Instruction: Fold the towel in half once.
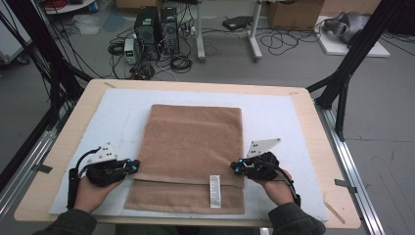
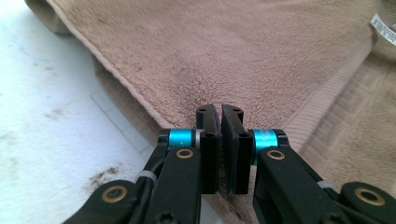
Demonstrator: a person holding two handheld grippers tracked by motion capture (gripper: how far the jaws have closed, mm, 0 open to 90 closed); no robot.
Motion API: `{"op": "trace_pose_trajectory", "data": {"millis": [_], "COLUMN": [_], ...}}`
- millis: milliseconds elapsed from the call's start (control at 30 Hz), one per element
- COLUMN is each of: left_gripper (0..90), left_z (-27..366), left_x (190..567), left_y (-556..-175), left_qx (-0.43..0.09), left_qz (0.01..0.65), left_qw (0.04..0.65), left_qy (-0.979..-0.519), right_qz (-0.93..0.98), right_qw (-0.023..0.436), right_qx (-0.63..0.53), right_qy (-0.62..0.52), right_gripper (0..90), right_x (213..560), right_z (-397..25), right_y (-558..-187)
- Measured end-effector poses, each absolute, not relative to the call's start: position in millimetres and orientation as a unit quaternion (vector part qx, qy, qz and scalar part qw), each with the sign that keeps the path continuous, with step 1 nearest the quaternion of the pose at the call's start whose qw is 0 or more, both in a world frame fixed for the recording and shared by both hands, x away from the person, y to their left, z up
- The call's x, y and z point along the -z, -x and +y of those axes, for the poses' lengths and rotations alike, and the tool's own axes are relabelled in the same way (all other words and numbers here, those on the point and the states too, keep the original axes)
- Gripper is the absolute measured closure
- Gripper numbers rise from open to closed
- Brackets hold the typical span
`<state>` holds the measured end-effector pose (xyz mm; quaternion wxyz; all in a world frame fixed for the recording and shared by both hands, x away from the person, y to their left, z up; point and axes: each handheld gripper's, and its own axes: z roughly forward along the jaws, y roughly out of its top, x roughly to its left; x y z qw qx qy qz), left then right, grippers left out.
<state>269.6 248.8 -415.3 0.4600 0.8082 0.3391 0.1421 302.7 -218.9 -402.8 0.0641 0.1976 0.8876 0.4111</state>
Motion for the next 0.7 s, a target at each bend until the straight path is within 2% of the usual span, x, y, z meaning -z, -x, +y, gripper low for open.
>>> {"op": "trace_pose_trajectory", "data": {"millis": [200, 500, 533, 600, 700], "left_gripper": [85.3, 84.5, 82.1, 69.9, 68.2], "left_z": [251.4, 256.4, 256.4, 254.9, 255.4], "left_x": [405.0, 401.1, 403.1, 410.4, 418.7], "left_y": [-252.4, -219.3, -219.0, -220.3, -222.9], "left_qx": [-0.146, -0.13, -0.122, -0.113, -0.105], "left_qz": [0.326, 0.313, 0.313, 0.318, 0.322], "left_qw": [0.466, 0.474, 0.473, 0.454, 0.449], "left_qy": [-0.809, -0.813, -0.814, -0.825, -0.827], "right_qz": [0.884, 0.889, 0.89, 0.898, 0.899], "right_qw": [0.068, 0.054, 0.039, 0.012, -0.008], "right_qx": [-0.424, -0.427, -0.426, -0.407, -0.399], "right_qy": [-0.185, -0.157, -0.158, -0.165, -0.179], "right_gripper": [85.4, 84.8, 83.6, 77.5, 70.8], "right_x": [382.9, 370.6, 373.3, 385.1, 401.0], "right_z": [-220.2, -224.1, -224.6, -224.7, -226.2], "right_y": [-289.1, -258.7, -258.9, -263.9, -267.9]}}
